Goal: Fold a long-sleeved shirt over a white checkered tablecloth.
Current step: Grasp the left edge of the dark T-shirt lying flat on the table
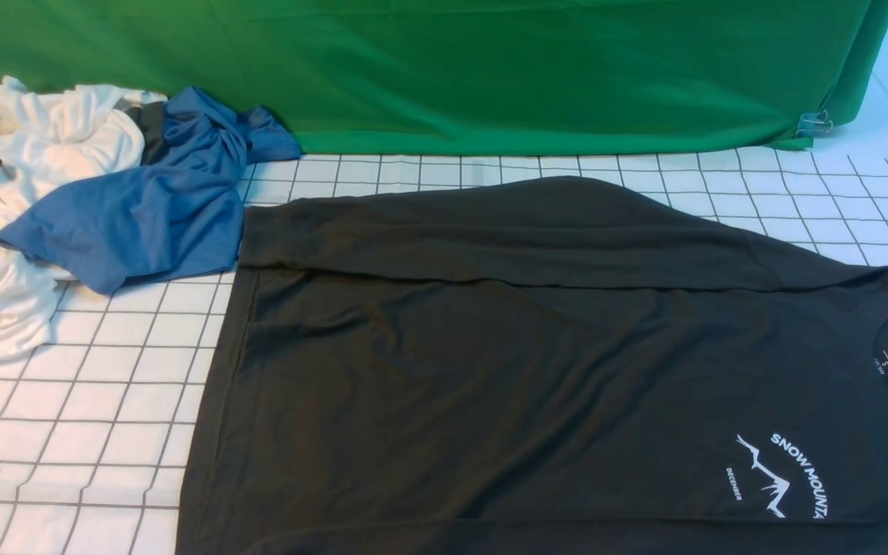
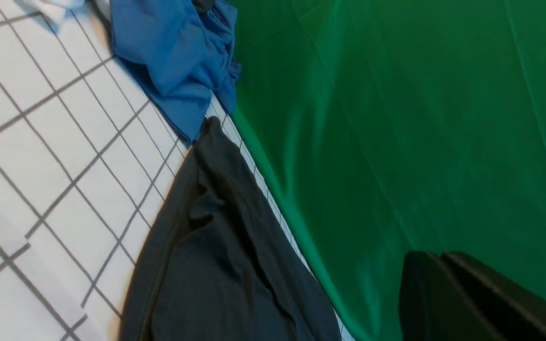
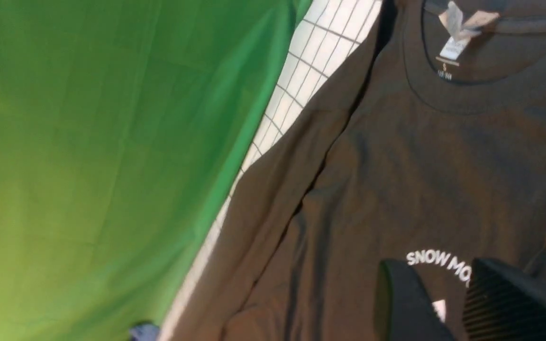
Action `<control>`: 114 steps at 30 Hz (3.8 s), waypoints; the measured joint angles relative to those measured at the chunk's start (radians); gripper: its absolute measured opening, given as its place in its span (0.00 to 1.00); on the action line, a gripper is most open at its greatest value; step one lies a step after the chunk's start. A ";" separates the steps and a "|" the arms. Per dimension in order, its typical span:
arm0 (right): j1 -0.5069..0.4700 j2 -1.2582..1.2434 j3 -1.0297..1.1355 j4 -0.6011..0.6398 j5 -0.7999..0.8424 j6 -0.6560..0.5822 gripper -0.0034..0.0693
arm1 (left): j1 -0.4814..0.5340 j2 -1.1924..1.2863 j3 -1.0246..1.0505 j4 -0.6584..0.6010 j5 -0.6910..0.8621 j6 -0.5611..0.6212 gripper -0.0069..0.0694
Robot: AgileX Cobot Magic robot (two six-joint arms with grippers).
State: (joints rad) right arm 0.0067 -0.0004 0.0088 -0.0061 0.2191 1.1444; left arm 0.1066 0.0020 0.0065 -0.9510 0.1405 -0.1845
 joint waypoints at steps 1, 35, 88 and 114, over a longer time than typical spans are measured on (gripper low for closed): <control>0.000 0.000 0.000 0.000 0.000 -0.013 0.38 | 0.000 0.000 0.000 0.001 0.001 0.000 0.05; 0.381 0.834 -0.819 0.031 0.647 -1.325 0.07 | -0.501 1.097 -0.899 0.882 1.013 0.503 0.20; 0.488 0.834 -0.819 0.031 0.626 -1.378 0.07 | -0.565 1.671 -0.885 0.937 0.783 0.467 0.29; 0.488 0.834 -0.819 0.031 0.626 -1.379 0.07 | -0.565 1.667 -0.944 0.984 0.846 0.451 0.06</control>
State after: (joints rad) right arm 0.4947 0.8338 -0.8099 0.0252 0.8455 -0.2341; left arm -0.4583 1.6686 -0.9372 0.0330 0.9865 0.2663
